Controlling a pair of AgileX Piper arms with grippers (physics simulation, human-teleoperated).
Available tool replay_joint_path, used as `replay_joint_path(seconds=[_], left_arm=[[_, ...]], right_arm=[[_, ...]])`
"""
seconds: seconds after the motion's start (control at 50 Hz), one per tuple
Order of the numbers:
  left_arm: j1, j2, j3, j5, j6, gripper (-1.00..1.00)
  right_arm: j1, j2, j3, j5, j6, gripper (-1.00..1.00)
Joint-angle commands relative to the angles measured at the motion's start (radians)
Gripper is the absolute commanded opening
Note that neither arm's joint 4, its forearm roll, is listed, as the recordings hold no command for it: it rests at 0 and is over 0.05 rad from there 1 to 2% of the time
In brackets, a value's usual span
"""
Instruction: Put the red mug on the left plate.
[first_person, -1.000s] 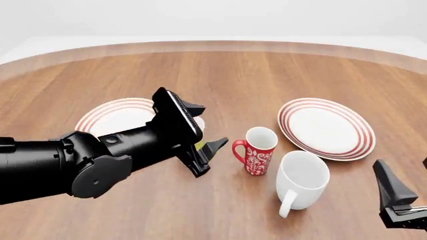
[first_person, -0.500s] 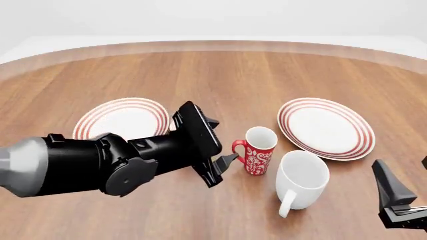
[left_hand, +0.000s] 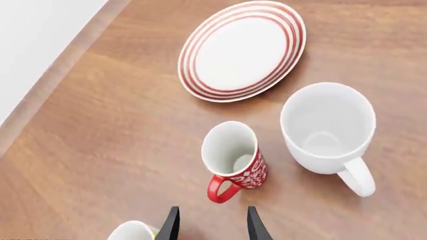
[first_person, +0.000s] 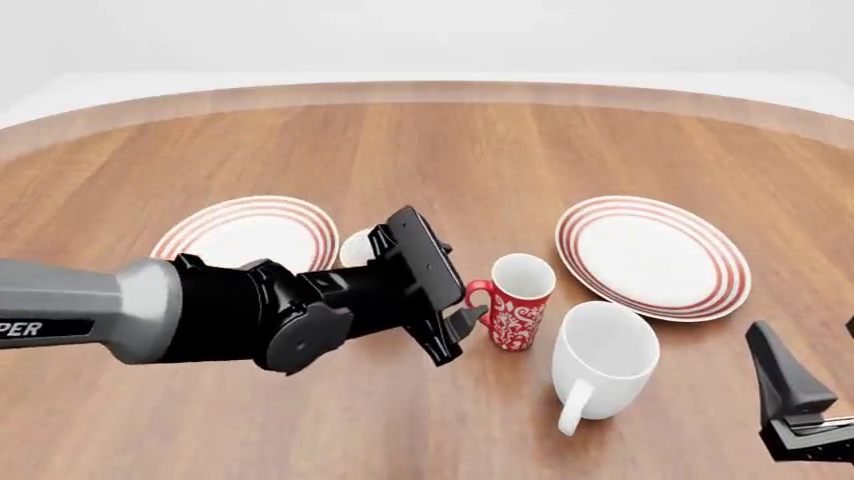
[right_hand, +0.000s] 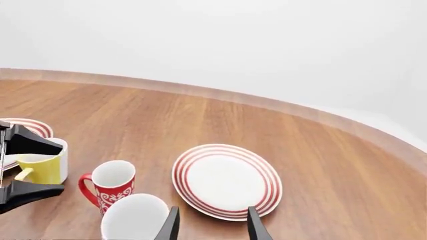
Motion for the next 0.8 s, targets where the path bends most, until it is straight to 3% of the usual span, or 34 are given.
replay_joint_path(seconds=[0.02, 0.8], left_arm=[[0.023, 0.079, -0.046, -0.015, -0.002, 1.00], [-0.005, 0.197, -0.119, 0.018, -0.017, 1.00]], right_arm=[[0.004, -0.026, 0.000, 0.019, -0.002, 1.00], [0.004, -0.006, 0.000, 0.003, 0.005, 1.00]])
